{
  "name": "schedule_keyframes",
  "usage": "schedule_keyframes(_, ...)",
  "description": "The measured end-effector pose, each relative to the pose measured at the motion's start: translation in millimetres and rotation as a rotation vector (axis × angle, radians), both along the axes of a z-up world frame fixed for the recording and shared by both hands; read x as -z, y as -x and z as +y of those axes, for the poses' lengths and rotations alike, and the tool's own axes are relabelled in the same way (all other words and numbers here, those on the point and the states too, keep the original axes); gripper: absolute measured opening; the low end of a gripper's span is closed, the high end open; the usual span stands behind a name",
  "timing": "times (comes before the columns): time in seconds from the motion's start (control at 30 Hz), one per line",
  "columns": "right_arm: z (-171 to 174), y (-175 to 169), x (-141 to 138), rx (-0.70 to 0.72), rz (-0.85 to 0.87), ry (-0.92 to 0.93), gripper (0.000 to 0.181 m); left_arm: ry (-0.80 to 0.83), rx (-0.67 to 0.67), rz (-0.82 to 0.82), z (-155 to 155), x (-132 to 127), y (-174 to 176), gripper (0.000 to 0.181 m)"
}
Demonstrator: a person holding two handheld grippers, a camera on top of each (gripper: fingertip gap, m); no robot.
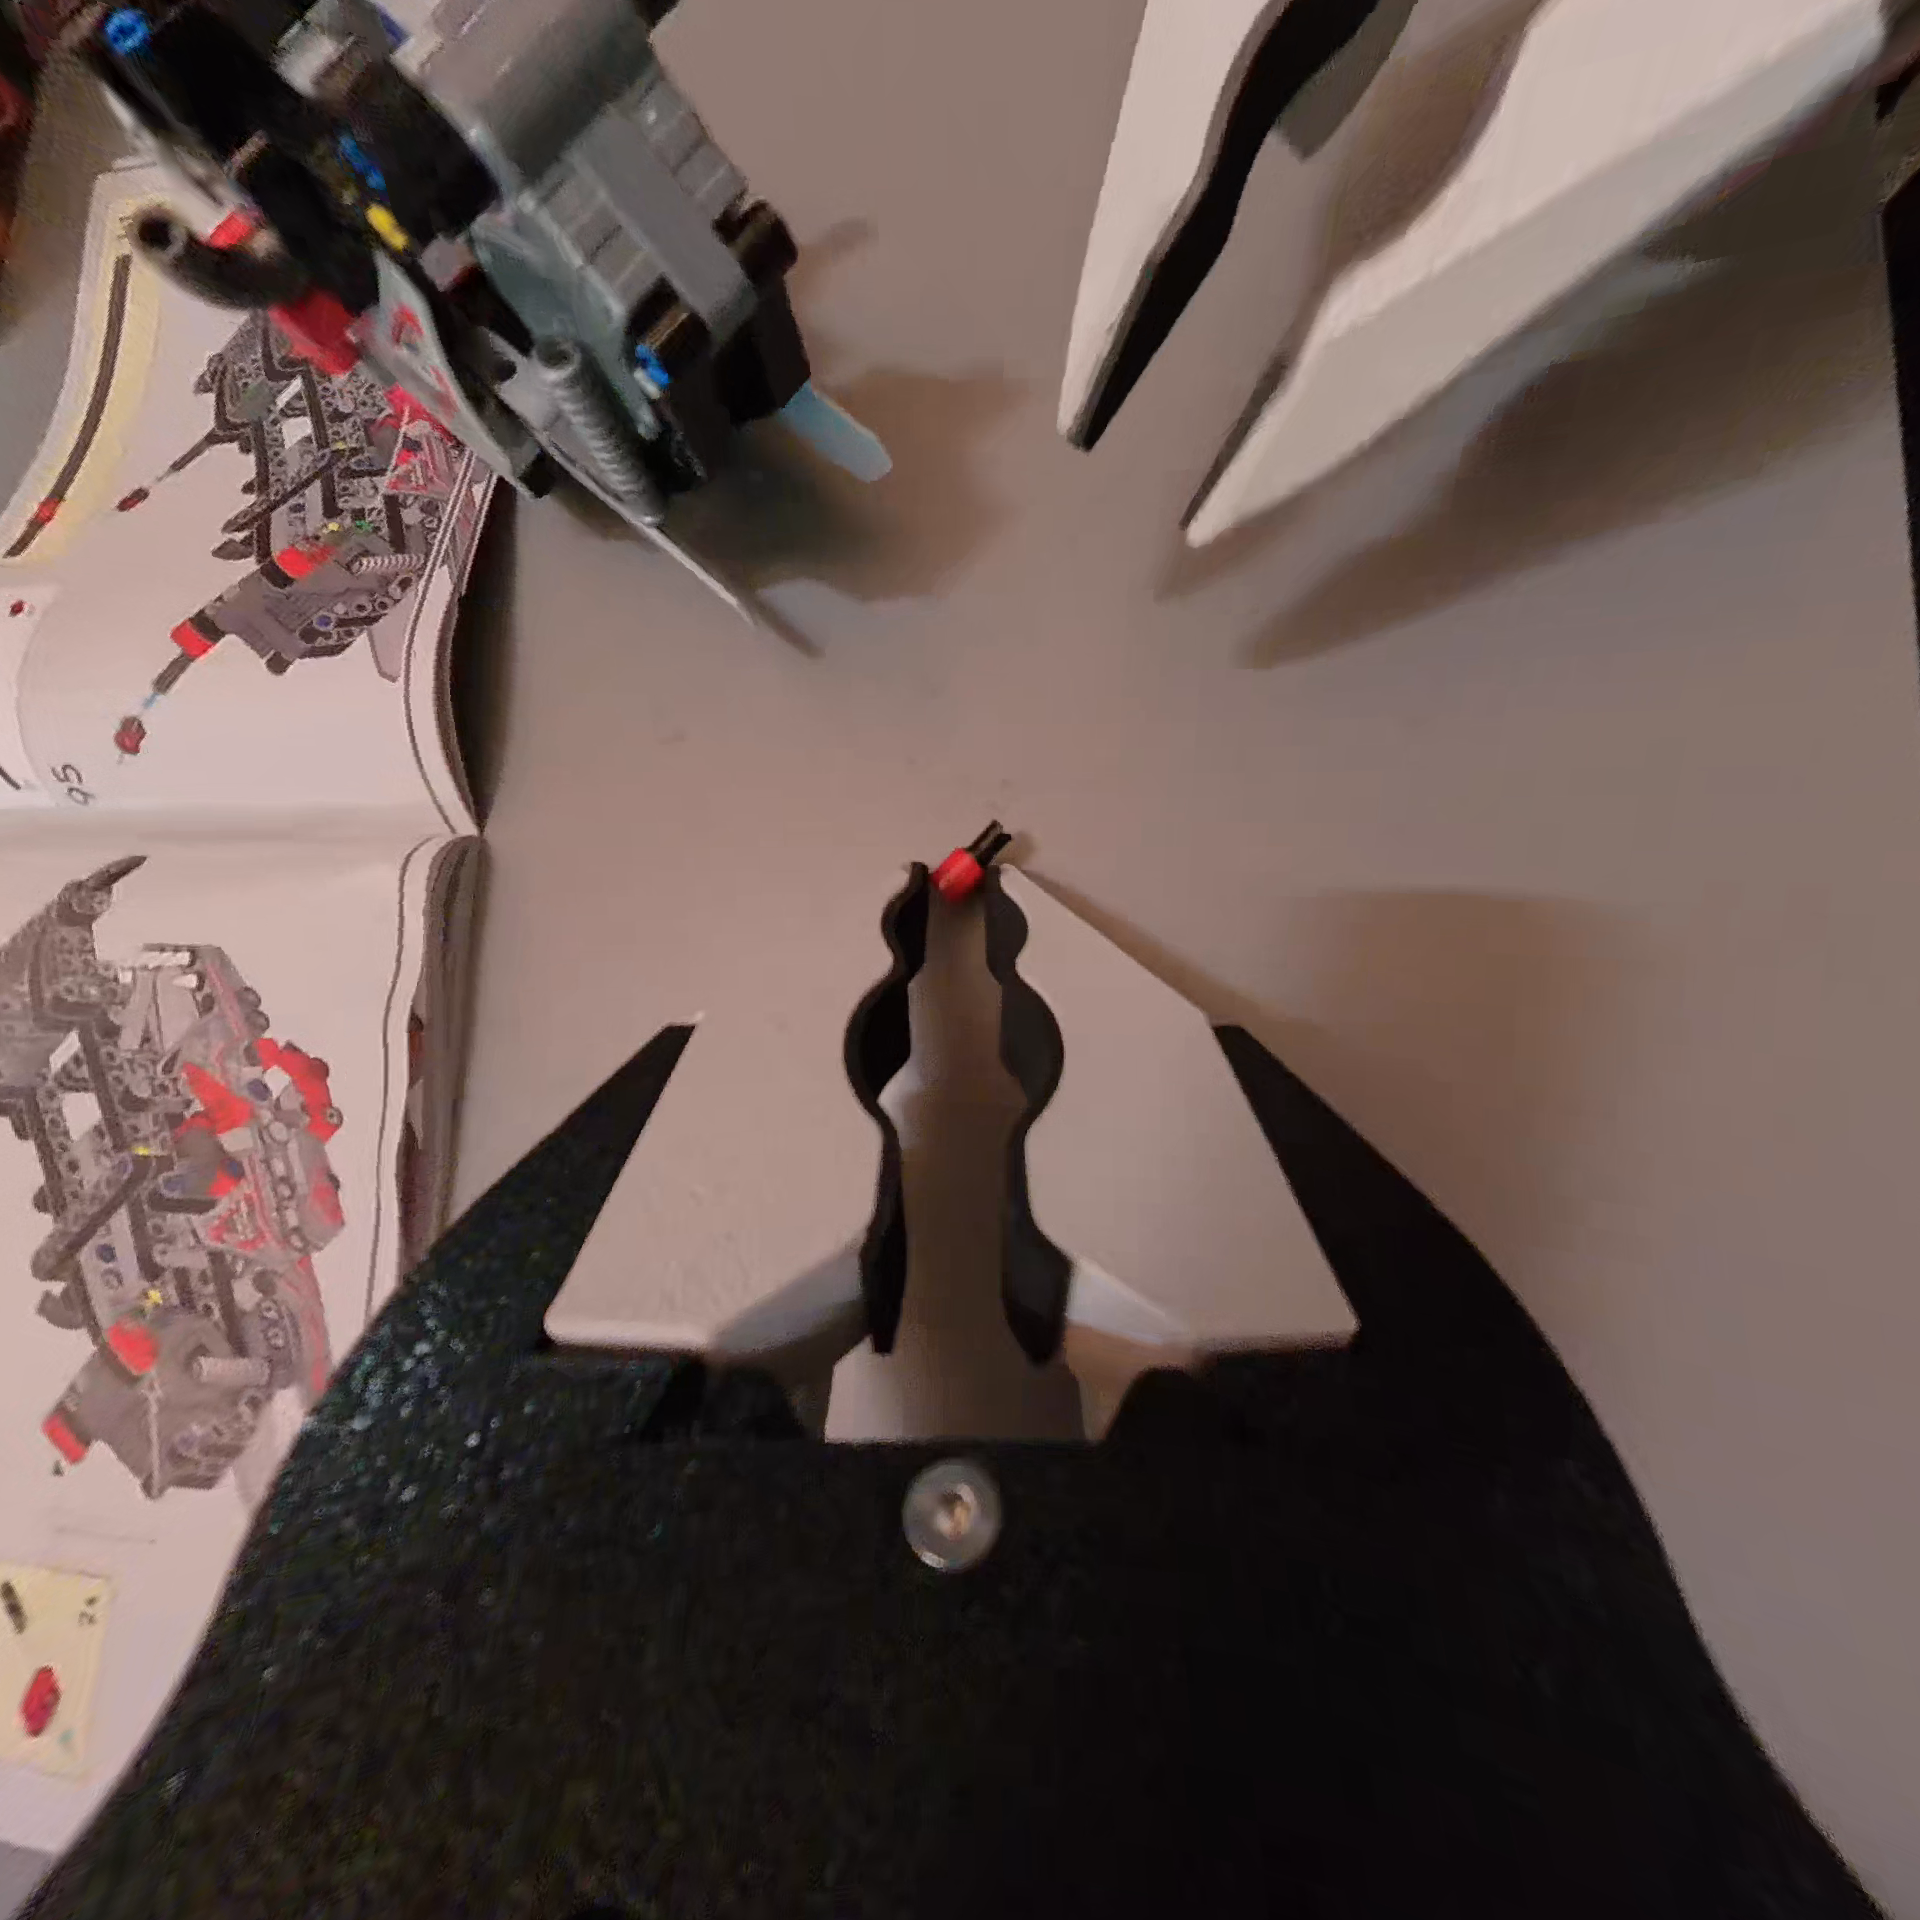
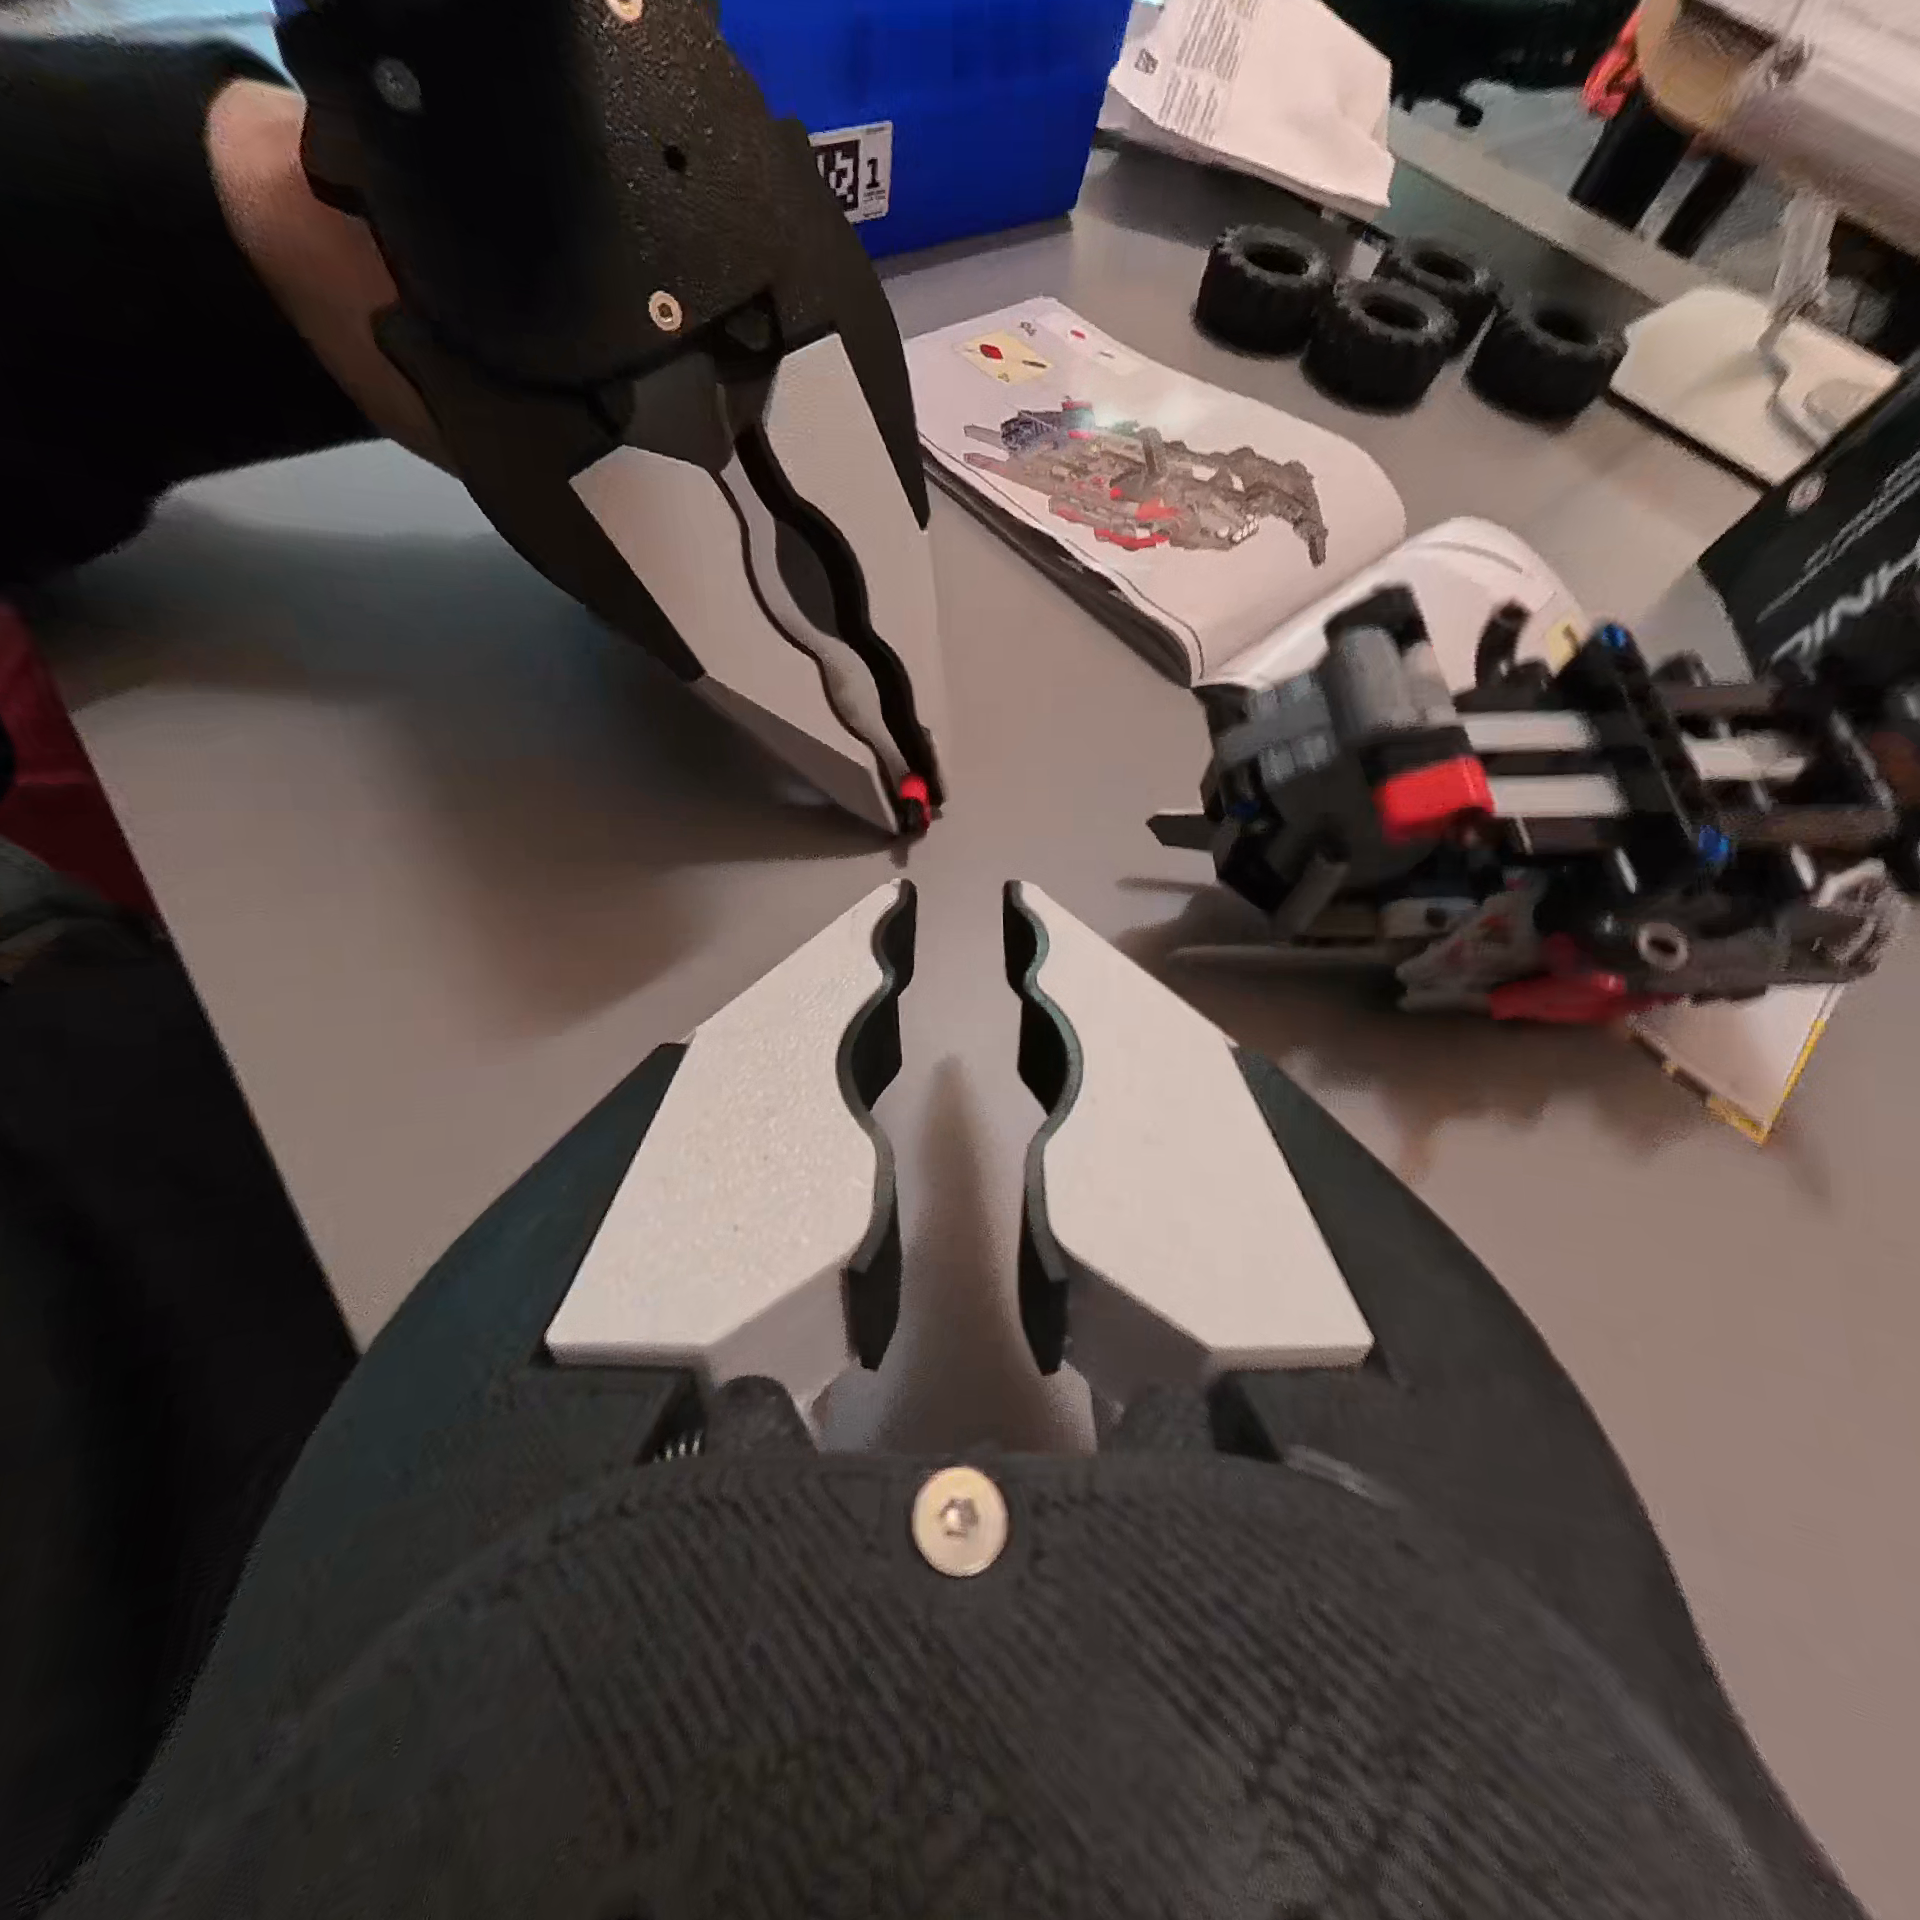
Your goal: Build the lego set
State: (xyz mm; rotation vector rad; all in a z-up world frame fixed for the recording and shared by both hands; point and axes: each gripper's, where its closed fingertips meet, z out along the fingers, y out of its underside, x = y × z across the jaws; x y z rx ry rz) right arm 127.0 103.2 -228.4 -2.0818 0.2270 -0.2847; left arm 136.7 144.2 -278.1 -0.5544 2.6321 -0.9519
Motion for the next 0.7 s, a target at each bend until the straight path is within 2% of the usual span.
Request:
schedule_keyframes(0.1,10.1,5.3,7.4,-0.102,-0.147,0.053,0.023,0.072,-0.077,0.052,-2.2,-2.4,3.9,0.008)
schedule_keyframes(0.2,18.3,5.4,12.3,-0.153,-0.307,0.102,0.022,0.167,-0.107,0.072,-7.9,-17.7,12.5,0.008)
schedule_keyframes(0.27,26.7,12.6,14.2,-0.183,-0.243,0.076,0.027,0.18,-0.087,0.024,-12.0,-30.6,17.9,0.008)
schedule_keyframes(0.47,32.3,26.4,-4.6,-0.23,-0.002,-0.103,0.015,0.142,-0.007,-0.104,-17.3,-51.6,29.7,0.008)
schedule_keyframes(0.7,27.7,37.4,-12.5,-0.273,0.073,-0.164,0.004,0.158,0.061,-0.139,-17.7,-55.6,33.5,0.008)
